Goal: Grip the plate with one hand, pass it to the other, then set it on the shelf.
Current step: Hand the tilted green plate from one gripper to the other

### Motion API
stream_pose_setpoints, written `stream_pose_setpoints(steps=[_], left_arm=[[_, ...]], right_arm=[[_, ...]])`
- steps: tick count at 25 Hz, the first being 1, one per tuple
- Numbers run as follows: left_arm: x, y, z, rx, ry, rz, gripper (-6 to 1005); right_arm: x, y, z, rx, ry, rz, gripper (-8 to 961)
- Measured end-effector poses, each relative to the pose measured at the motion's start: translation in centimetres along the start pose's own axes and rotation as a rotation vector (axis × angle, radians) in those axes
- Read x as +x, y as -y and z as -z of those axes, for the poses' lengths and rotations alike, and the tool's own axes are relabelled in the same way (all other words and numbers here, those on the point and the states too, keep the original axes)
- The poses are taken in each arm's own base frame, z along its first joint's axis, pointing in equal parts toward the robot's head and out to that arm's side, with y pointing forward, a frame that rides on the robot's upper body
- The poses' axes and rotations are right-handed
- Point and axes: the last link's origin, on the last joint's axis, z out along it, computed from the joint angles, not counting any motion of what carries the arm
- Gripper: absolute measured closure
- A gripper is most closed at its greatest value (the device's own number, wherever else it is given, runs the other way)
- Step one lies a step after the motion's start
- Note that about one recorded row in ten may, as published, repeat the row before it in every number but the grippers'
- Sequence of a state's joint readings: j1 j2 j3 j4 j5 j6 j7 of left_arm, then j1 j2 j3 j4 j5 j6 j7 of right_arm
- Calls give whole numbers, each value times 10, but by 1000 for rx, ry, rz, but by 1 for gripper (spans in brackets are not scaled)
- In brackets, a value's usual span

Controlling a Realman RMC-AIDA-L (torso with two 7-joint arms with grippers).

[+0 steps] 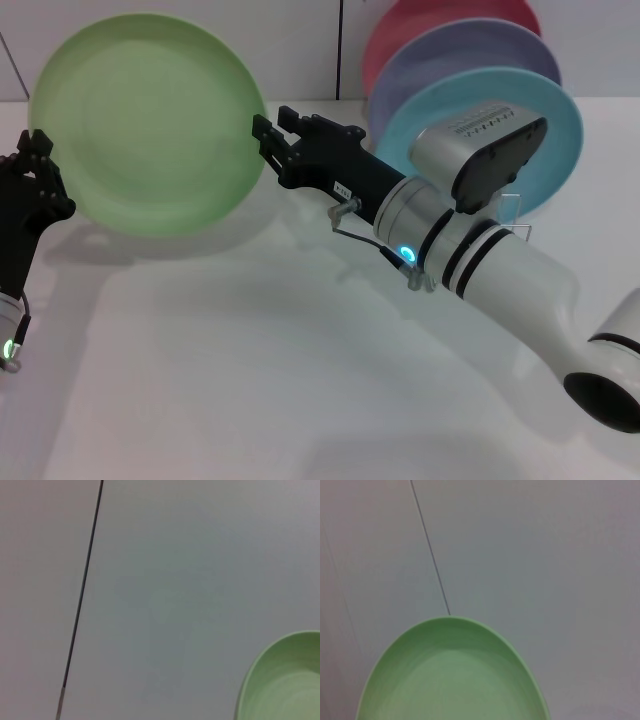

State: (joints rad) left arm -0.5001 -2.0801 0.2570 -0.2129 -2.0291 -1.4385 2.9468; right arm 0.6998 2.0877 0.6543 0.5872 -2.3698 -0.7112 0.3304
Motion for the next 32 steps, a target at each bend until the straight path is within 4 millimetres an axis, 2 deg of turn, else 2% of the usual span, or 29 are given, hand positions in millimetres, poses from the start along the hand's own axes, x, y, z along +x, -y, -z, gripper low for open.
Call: stream_pose_setpoints(steps=[5, 10, 32], left_arm=[[-1, 0, 0, 7, 3, 4, 956], [-1, 1, 0, 17, 2, 10, 955], [-1, 0, 5, 44, -6, 36, 954]], right_arm=[[-1, -1, -2, -4, -1, 2, 634], [-2, -2, -3, -5, -2, 3, 721], [-6, -2, -11, -7, -13, 18, 722]])
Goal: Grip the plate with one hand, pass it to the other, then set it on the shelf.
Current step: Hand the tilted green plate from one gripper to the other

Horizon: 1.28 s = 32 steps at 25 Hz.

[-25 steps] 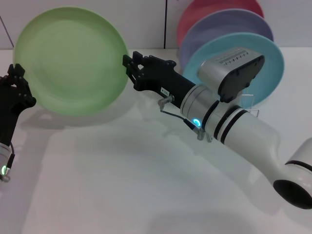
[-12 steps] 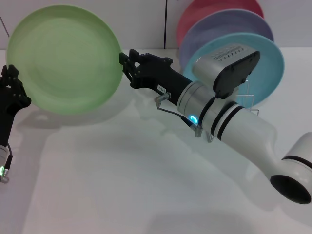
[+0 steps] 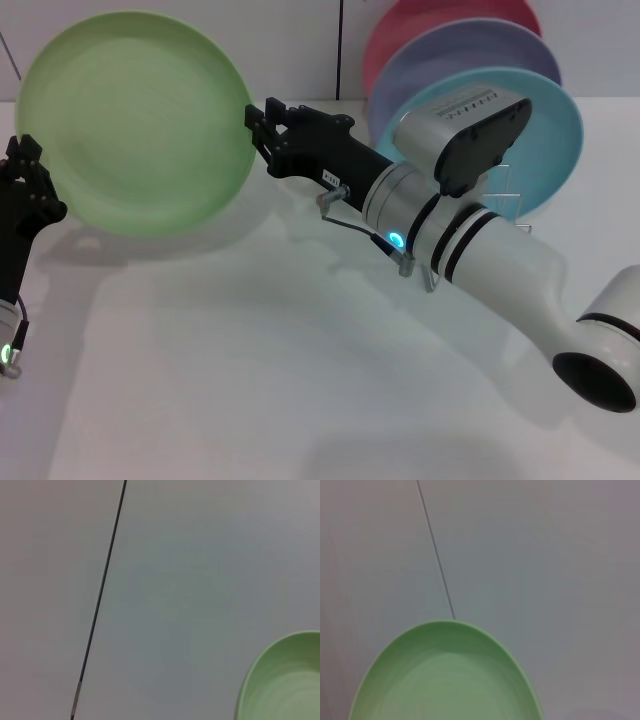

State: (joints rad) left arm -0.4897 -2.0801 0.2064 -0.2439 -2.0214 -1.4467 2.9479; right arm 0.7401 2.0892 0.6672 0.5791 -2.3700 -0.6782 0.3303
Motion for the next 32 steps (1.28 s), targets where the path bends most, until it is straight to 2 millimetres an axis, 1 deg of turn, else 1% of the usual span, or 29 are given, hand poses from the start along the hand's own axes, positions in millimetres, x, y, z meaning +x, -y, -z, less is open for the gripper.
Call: stream_pose_setpoints(steps=[15, 20, 32], left_arm=[[0, -2, 0, -12, 1, 0, 953], [0, -3, -1, -14, 4, 0, 953], [0, -3, -1, -14, 1, 0, 953]], right_arm=[[-1, 0, -2, -2, -4, 5, 722], [-1, -2, -2, -7, -8, 9, 785], [-1, -2, -3, -7, -8, 8, 781]])
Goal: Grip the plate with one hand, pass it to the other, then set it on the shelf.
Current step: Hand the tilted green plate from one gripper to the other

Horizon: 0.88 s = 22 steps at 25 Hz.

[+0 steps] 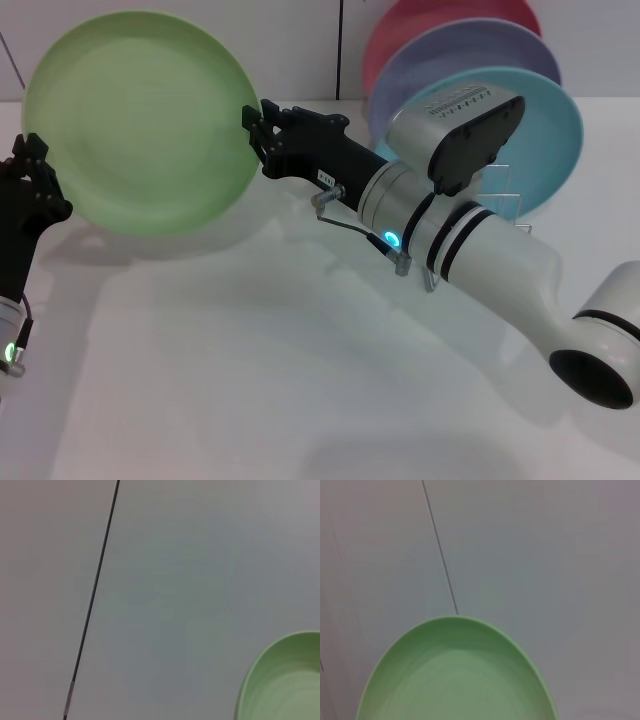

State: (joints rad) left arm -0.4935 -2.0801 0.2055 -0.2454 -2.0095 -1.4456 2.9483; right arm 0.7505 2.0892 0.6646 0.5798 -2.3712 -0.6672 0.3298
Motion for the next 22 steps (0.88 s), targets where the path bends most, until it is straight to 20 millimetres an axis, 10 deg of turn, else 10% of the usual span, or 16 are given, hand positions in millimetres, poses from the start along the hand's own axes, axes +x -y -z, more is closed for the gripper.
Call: stream_pose_setpoints(steps=[22], left_arm=[[0, 1, 2, 2, 2, -1, 951]], right_arm=[[-1, 0, -1, 2, 3, -1, 820]])
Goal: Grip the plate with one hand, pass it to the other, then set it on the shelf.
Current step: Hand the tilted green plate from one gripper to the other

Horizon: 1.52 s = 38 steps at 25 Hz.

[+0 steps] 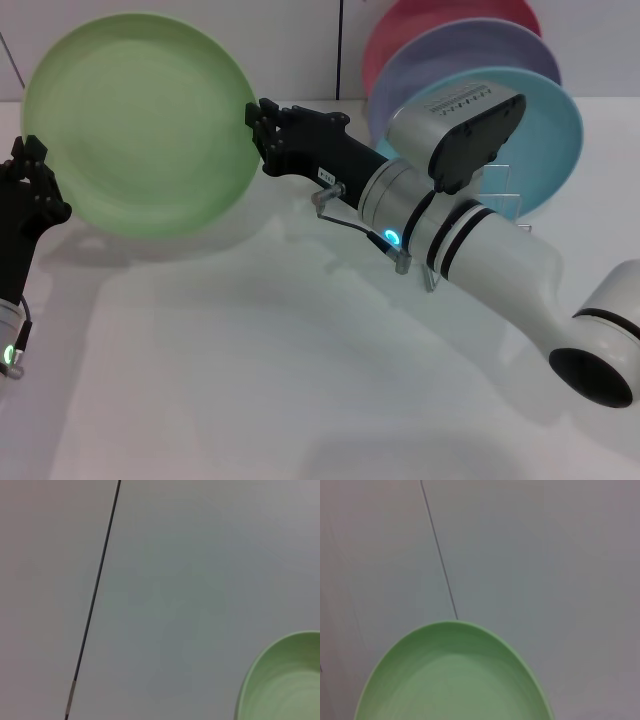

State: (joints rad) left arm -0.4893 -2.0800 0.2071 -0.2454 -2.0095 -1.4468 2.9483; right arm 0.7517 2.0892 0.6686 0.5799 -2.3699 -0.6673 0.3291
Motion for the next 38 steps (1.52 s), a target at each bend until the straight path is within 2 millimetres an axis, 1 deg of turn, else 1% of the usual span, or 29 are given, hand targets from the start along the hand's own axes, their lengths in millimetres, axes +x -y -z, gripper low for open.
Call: stream_pose_setpoints(steps=[14, 19, 38], left_arm=[[0, -1, 0, -5, 2, -1, 951], [0, -1, 0, -11, 2, -2, 950], [0, -1, 1, -9, 2, 0, 949]], right_arm=[[0, -1, -1, -5, -2, 3, 843], [0, -1, -1, -3, -2, 1, 866], [1, 0, -1, 2, -13, 3, 889]])
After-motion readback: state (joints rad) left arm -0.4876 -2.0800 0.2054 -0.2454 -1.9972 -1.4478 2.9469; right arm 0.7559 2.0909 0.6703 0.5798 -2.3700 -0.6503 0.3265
